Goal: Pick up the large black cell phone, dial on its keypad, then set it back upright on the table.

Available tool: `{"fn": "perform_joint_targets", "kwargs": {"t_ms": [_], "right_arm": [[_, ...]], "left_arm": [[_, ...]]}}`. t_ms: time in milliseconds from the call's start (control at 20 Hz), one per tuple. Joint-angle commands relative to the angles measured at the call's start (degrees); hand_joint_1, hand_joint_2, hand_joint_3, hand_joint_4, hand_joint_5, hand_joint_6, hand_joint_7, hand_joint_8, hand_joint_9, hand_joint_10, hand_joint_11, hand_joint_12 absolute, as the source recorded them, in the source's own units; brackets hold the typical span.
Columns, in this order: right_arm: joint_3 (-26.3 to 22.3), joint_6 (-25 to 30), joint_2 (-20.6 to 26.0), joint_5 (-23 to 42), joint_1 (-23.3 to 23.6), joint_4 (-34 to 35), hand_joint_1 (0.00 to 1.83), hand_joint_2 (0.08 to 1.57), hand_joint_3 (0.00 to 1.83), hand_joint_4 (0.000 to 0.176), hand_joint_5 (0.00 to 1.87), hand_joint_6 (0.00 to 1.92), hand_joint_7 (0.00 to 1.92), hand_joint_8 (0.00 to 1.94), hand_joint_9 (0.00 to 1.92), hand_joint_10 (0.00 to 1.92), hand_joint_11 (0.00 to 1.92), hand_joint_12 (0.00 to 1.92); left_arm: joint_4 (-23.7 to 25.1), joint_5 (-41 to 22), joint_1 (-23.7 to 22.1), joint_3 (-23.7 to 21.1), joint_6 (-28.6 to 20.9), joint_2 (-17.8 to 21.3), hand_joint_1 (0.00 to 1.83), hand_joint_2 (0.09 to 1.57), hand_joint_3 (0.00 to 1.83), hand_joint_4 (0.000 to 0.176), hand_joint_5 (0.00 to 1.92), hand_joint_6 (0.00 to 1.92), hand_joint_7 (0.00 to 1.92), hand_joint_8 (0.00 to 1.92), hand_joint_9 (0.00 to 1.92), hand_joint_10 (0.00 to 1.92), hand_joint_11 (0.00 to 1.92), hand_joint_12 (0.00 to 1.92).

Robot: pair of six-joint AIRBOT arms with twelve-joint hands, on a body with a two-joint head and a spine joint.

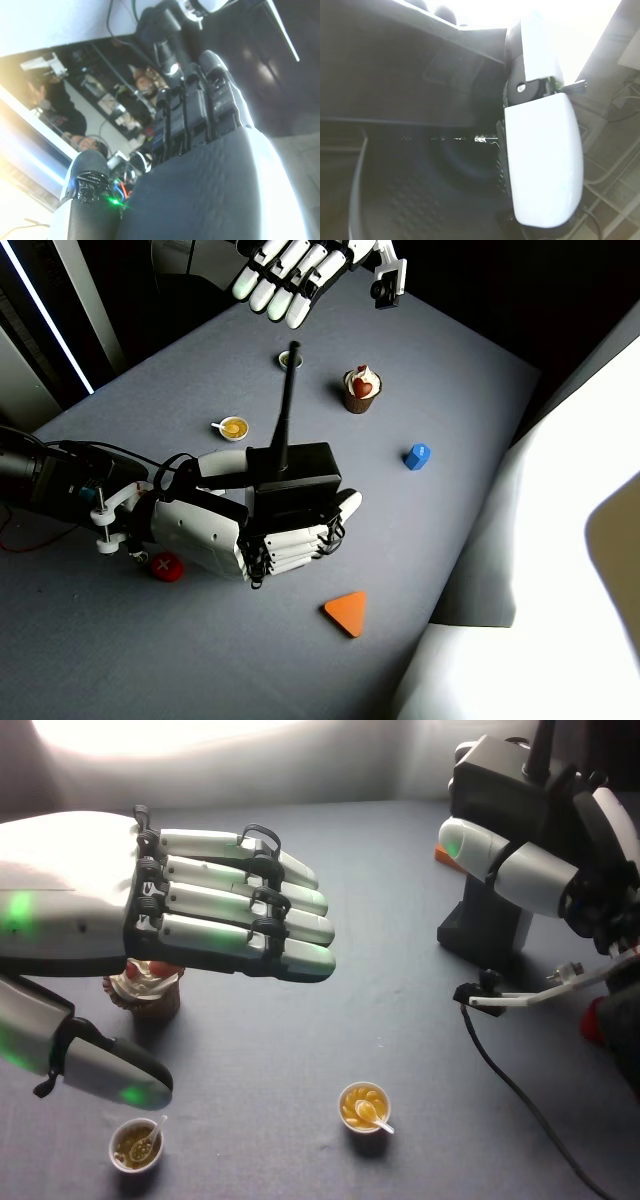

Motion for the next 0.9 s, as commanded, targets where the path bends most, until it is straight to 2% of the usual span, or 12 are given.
{"fn": "perform_joint_targets", "kwargs": {"t_ms": [0, 100, 250, 400, 650, 700, 750, 800, 850], "right_arm": [[0.14, 0.91, 1.03, 6.46, 0.26, -3.07, 1.49, 1.11, 0.0, 0.0, 0.93, 0.85, 0.9, 0.98, 0.95, 1.11, 0.89, 1.56], [-0.1, 2.29, 1.95, 6.62, 0.26, -5.8, 1.49, 1.11, 0.0, 0.0, 0.95, 0.84, 0.9, 0.97, 0.95, 1.1, 0.86, 1.58], [-1.03, 7.39, 3.88, 7.37, 0.52, -11.58, 1.49, 1.1, 0.0, 0.0, 0.96, 0.84, 0.91, 0.95, 0.97, 1.07, 0.87, 1.57], [-1.63, 10.58, 4.8, 8.04, 1.41, -15.28, 1.49, 1.11, 0.0, 0.0, 0.92, 0.89, 0.89, 0.99, 0.96, 1.09, 0.88, 1.57], [-6.29, 18.39, 8.23, 8.24, 3.58, -16.35, 1.49, 1.11, 0.0, 0.0, 0.92, 0.89, 0.89, 0.98, 0.98, 1.06, 0.88, 1.57], [-7.26, 20.04, 8.85, 8.27, 4.02, -16.7, 1.49, 1.11, 0.0, 0.0, 0.92, 0.88, 0.89, 0.99, 0.96, 1.1, 0.86, 1.58], [-8.23, 21.76, 9.39, 8.43, 4.63, -17.35, 1.49, 1.12, 0.0, 0.0, 0.89, 0.89, 0.88, 1.04, 0.92, 1.15, 0.86, 1.59], [-8.97, 23.11, 9.78, 8.52, 5.03, -18.01, 1.49, 1.12, 0.0, 0.0, 0.89, 0.9, 0.88, 1.04, 0.92, 1.16, 0.86, 1.59], [-9.54, 23.98, 10.1, 8.52, 5.25, -18.55, 1.49, 1.12, 0.0, 0.0, 0.88, 0.91, 0.88, 1.03, 0.92, 1.17, 0.86, 1.59]], "left_arm": [[-5.44, -4.36, -1.4, -0.04, 0.0, 0.19, 0.04, 1.23, 0.0, 0.0, 0.19, 0.0, 0.2, 0.0, 0.18, 0.0, 0.0, 0.54], [-5.71, -4.43, -1.4, -0.04, 0.2, 0.3, 0.03, 1.24, 0.0, 0.0, 0.19, 0.0, 0.19, 0.0, 0.17, 0.0, 0.0, 0.55], [-5.83, -4.52, -1.45, -0.01, 0.36, 0.37, 0.03, 1.24, 0.0, 0.0, 0.17, 0.0, 0.19, 0.0, 0.17, 0.0, 0.0, 0.54], [-5.83, -4.73, -1.46, 0.0, 0.77, 0.43, 0.03, 1.25, 0.0, 0.0, 0.18, 0.0, 0.2, 0.0, 0.18, 0.0, 0.0, 0.52], [-5.83, -4.64, -1.55, 0.04, 0.78, 0.54, 0.34, 1.23, 0.0, 0.0, 0.22, 0.01, 0.25, 0.01, 0.22, 0.01, 0.0, 0.6], [-5.83, -4.61, -1.55, 0.04, 0.69, 0.58, 0.35, 1.26, 0.0, 0.0, 0.22, 0.0, 0.28, 0.01, 0.26, 0.01, 0.0, 0.69], [-5.85, -4.85, -1.73, 0.01, 0.46, 0.75, 0.5, 1.26, 0.0, 0.0, 0.26, 0.0, 0.38, 0.0, 0.4, 0.02, 0.02, 0.88], [-6.21, -5.0, -1.8, 0.03, 0.34, 0.87, 0.58, 1.28, 0.0, 0.01, 0.26, 0.0, 0.46, 0.01, 0.55, 0.04, 0.11, 1.03], [-6.58, -4.94, -1.81, 0.02, 0.44, 0.88, 0.7, 1.31, 0.0, 0.042, 0.24, 0.0, 0.55, 0.01, 0.74, 0.13, 0.25, 1.29]]}}
